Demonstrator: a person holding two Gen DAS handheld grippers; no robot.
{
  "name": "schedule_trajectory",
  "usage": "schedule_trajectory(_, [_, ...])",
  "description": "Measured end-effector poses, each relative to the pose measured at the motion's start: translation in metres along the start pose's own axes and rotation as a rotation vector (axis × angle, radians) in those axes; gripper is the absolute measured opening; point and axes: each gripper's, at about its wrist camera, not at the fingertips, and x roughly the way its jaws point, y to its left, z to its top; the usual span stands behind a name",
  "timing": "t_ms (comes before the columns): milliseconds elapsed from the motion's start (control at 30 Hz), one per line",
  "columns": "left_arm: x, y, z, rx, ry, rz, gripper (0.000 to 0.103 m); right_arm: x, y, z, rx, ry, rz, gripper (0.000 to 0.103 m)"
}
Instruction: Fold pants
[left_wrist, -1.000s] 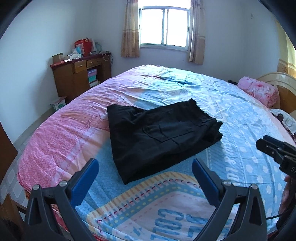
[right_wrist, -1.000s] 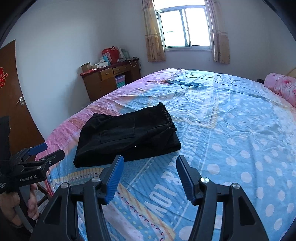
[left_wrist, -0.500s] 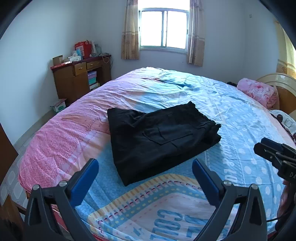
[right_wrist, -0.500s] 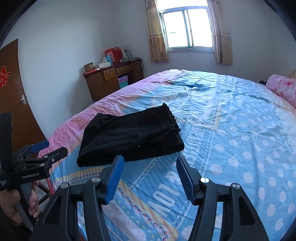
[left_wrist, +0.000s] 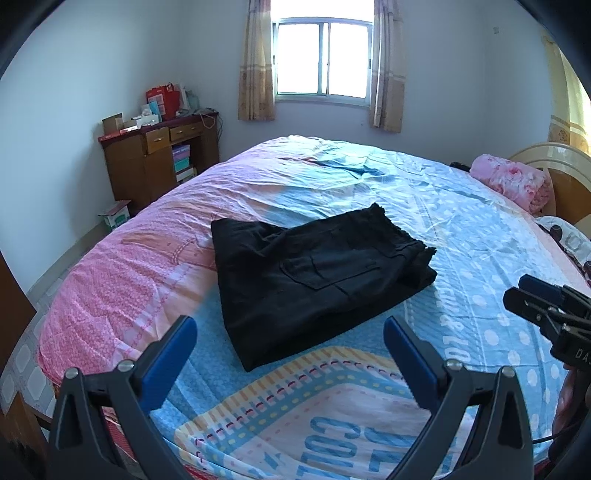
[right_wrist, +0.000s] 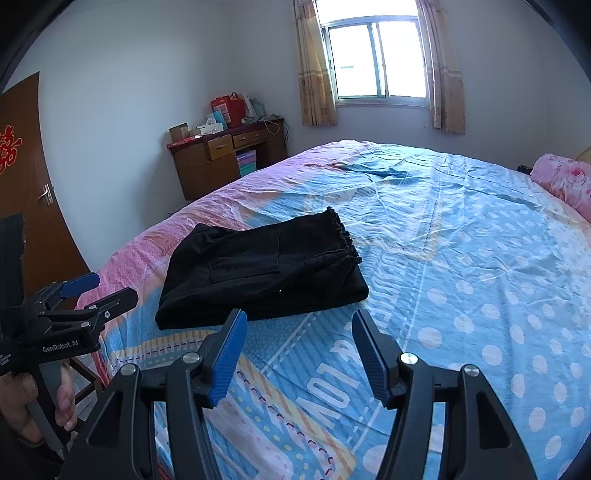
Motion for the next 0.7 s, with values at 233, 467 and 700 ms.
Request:
schedule_trajectory(233, [-0.009, -0.004, 0.007, 0.026, -0.028, 0.015, 0.103, -0.009, 0.000, 0.003, -0.011, -0.023, -0.004, 0.061])
schedule_trajectory(467, [-0.015, -0.005, 0.009, 0.028, -0.040, 0.013, 0.103, -0.013, 0.002, 0.006, -0.024, -0.032, 0.001, 0.061])
schedule_trajectory(700, [-0.017, -0.001, 0.012, 0.002, -0.039, 0.010, 0.103, -0.016, 0.005, 0.006, -0.034, -0.036, 0.007, 0.061])
